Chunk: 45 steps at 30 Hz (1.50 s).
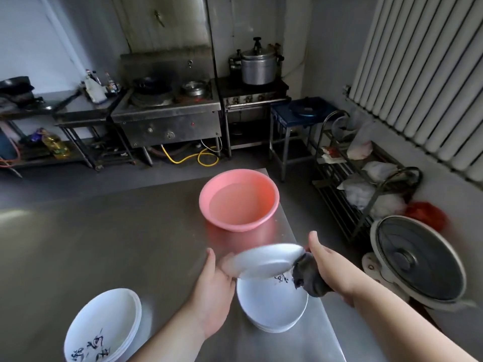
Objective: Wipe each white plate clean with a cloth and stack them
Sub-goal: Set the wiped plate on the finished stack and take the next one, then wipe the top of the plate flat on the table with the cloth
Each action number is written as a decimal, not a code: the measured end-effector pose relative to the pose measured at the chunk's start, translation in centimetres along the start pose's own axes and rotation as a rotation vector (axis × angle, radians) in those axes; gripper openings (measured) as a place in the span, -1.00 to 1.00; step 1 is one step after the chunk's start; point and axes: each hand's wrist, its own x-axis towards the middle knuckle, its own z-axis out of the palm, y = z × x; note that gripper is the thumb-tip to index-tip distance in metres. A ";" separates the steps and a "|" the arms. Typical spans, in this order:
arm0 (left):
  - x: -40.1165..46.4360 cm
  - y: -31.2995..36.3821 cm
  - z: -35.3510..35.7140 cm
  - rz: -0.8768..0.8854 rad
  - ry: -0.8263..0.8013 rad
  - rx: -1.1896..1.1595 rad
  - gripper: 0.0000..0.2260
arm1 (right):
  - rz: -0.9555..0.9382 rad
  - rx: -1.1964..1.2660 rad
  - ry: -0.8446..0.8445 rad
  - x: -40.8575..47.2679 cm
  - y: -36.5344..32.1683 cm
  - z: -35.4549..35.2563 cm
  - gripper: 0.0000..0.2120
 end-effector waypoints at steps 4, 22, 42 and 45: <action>1.6 -2.1 -0.2 -0.037 0.023 0.160 -0.69 | -0.064 0.075 0.053 1.0 2.2 -0.9 -0.68; 5.1 -6.9 -1.3 0.028 0.428 1.294 -0.61 | -0.049 -0.643 0.129 4.1 7.2 -0.7 -0.70; 5.1 -6.1 -5.2 0.144 0.424 1.659 -0.49 | -0.259 -1.150 0.293 5.0 2.7 1.5 -0.75; 3.7 -4.8 -8.2 0.144 0.458 1.618 -0.52 | -0.290 -1.106 0.269 5.0 1.6 4.7 -0.67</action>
